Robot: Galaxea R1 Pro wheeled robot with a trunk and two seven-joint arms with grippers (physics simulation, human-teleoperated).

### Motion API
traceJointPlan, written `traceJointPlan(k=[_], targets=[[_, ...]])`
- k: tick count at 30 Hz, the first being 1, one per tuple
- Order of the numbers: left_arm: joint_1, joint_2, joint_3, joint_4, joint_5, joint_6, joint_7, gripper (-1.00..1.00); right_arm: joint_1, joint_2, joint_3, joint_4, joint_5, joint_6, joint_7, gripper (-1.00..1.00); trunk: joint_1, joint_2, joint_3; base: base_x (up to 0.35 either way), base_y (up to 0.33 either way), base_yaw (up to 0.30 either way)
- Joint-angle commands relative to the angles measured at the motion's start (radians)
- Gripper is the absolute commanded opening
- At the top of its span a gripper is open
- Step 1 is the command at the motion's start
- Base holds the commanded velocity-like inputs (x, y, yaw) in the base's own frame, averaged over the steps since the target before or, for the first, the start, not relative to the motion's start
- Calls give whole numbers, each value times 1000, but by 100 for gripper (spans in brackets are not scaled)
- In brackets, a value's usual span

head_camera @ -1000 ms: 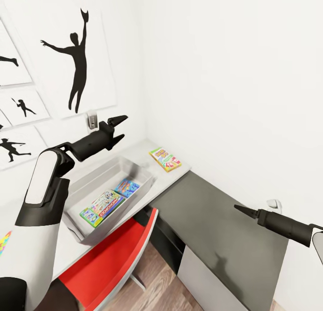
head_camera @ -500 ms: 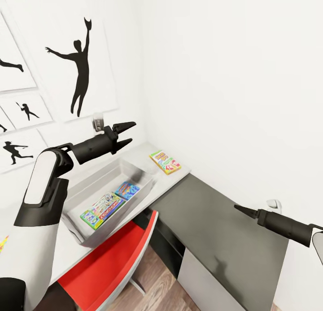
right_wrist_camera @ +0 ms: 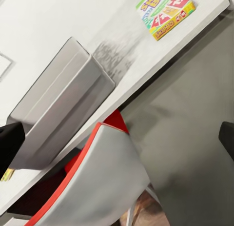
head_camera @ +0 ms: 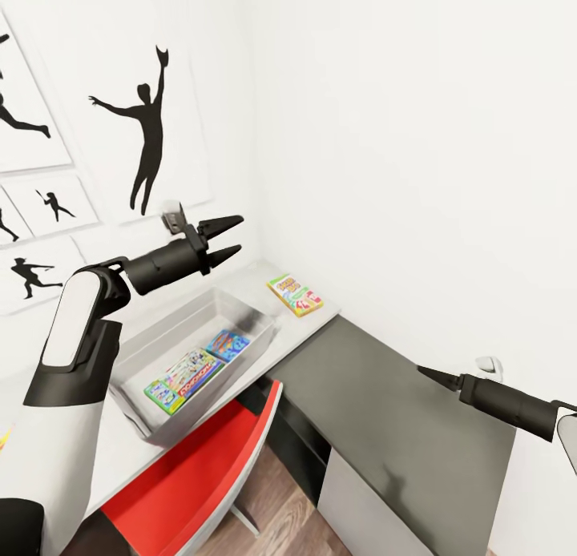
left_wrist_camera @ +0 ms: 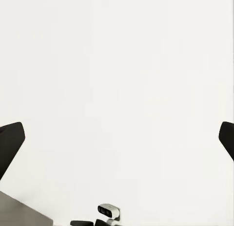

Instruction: Put all the toys in the child's room - the three board games (two on the bed and one on the table), the two jigsaw puzzles on the table, and the tennis ball on the table - inside the toy box on the table in the child's room.

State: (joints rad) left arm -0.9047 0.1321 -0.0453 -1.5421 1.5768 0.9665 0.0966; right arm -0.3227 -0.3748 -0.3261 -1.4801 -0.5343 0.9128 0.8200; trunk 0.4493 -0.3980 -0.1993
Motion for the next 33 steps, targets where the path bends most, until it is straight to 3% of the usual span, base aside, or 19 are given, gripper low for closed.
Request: traceJointPlan(k=[1, 8, 27, 33], targets=[[1, 1, -1, -1, 10, 2, -17, 100, -1, 0, -1, 0, 1, 4, 3, 100, 1, -2, 0, 0, 0, 0], [27, 2, -1, -2, 8, 4, -162, 100, -1, 0, -1, 0, 2, 3, 1, 100, 1, -2, 11, 0, 0, 0], [178, 15, 1, -3, 4, 1, -337, 100, -1, 0, 0, 0, 3, 2, -3, 100, 1, -2, 42, 0, 0, 0], [254, 17, 1, -3, -14, -4, -428, 100, -1, 0, 0, 0, 4, 2, -4, 100, 1, -2, 52, 0, 0, 0]])
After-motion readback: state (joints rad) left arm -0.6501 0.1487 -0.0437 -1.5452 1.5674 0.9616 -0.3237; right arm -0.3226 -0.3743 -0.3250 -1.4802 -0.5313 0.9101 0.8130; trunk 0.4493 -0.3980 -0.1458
